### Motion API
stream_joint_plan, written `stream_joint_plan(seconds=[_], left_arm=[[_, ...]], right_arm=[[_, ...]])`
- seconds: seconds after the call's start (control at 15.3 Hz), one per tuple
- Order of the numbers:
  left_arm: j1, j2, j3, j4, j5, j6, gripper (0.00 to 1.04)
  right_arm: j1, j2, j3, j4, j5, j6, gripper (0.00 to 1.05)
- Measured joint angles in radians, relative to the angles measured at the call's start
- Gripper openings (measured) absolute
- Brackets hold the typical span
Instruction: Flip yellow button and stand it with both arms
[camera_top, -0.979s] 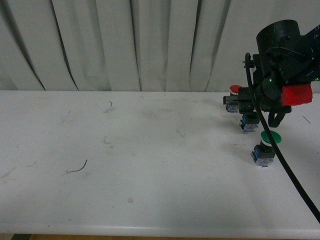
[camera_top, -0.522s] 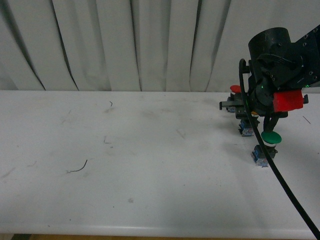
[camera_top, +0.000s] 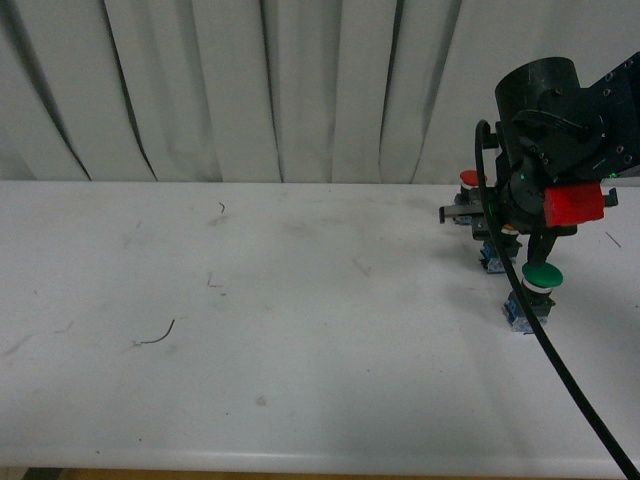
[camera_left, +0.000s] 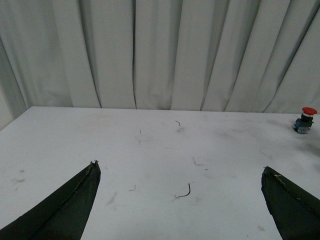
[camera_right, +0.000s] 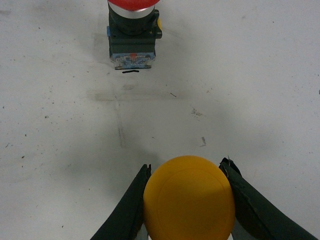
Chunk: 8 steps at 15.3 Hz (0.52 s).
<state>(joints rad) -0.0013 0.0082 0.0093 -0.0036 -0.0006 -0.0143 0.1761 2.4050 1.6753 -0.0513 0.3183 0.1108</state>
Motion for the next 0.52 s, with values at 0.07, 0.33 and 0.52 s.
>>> stream_joint_plan(seconds=[0.07,0.33,0.52], left_arm=[[0.0,0.0,0.0,0.0,0.0,0.0,0.98],[0.0,0.0,0.0,0.0,0.0,0.0,0.98],[0.0,0.0,0.0,0.0,0.0,0.0,0.98]], right_arm=[[0.0,0.0,0.0,0.0,0.0,0.0,0.36],[-0.008,0.0,-0.003,0.003,-0.005,-0.003,0.91],[-0.02,0.0,-0.007,0.015,-0.011,-0.002,0.98]])
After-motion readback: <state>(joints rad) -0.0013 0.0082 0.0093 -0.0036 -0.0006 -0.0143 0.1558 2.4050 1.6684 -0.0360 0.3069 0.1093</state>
